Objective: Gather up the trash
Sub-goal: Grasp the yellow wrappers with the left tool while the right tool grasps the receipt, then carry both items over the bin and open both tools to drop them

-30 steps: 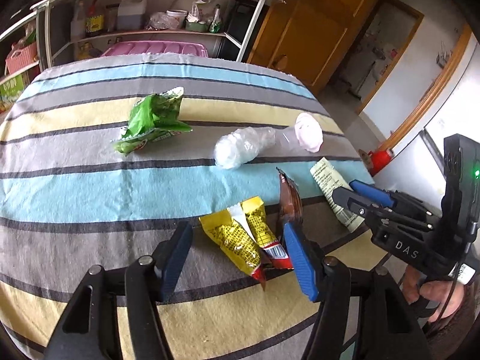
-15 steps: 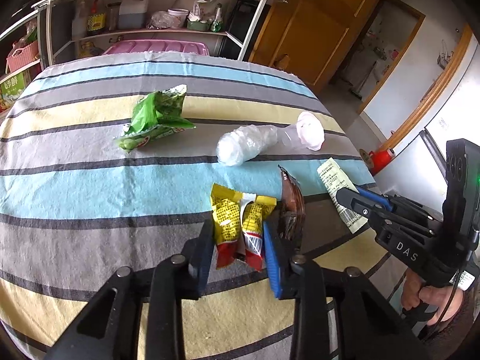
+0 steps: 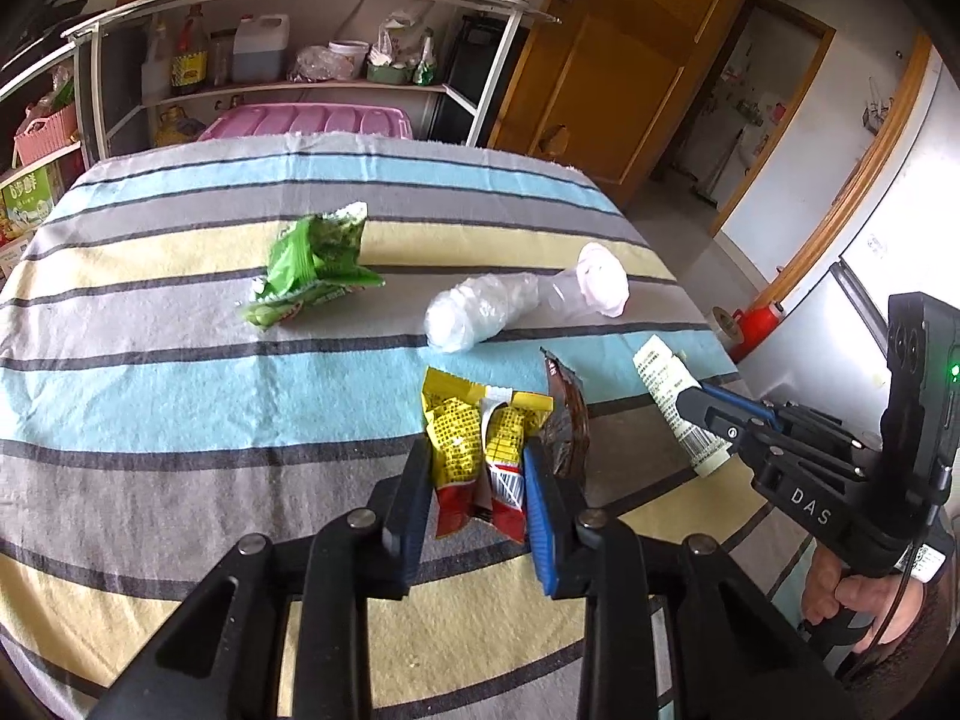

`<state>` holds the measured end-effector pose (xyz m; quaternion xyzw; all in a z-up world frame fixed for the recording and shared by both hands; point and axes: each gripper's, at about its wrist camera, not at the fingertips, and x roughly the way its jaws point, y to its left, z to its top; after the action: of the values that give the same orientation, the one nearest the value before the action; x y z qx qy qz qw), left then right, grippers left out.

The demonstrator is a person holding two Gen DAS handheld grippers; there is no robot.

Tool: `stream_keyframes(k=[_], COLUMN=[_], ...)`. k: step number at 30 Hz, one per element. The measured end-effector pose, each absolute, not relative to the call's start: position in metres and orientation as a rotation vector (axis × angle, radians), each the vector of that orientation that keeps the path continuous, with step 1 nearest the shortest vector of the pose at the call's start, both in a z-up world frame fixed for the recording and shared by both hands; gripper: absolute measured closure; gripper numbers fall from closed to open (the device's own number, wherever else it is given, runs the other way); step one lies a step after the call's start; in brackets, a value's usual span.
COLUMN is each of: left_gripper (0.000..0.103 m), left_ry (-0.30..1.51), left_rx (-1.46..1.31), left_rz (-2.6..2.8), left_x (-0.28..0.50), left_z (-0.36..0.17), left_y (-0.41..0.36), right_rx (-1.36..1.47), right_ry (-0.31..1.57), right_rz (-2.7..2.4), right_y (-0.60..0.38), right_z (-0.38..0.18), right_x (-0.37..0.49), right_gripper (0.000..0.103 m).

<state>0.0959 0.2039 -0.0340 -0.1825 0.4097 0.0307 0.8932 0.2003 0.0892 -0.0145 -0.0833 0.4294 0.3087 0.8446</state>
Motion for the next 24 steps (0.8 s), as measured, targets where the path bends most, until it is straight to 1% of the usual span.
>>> stream_keyframes(k=[11, 24], left_gripper=[0.073, 0.073], left_ry=[0.806, 0.765], left_rx=[-0.352, -0.262], left_rz=[0.048, -0.062], left_x=[0.088, 0.094], left_z=[-0.014, 0.011], left_y=[0.193, 0.141], right_rx=[-0.112, -0.057], right_ry=[0.870, 0.791], right_rz=[0.647, 0.580], right_y=[0.069, 0.017], right_z=[0.001, 0.031], right_x=[0.191, 0.165], right_gripper=[0.095, 0.095])
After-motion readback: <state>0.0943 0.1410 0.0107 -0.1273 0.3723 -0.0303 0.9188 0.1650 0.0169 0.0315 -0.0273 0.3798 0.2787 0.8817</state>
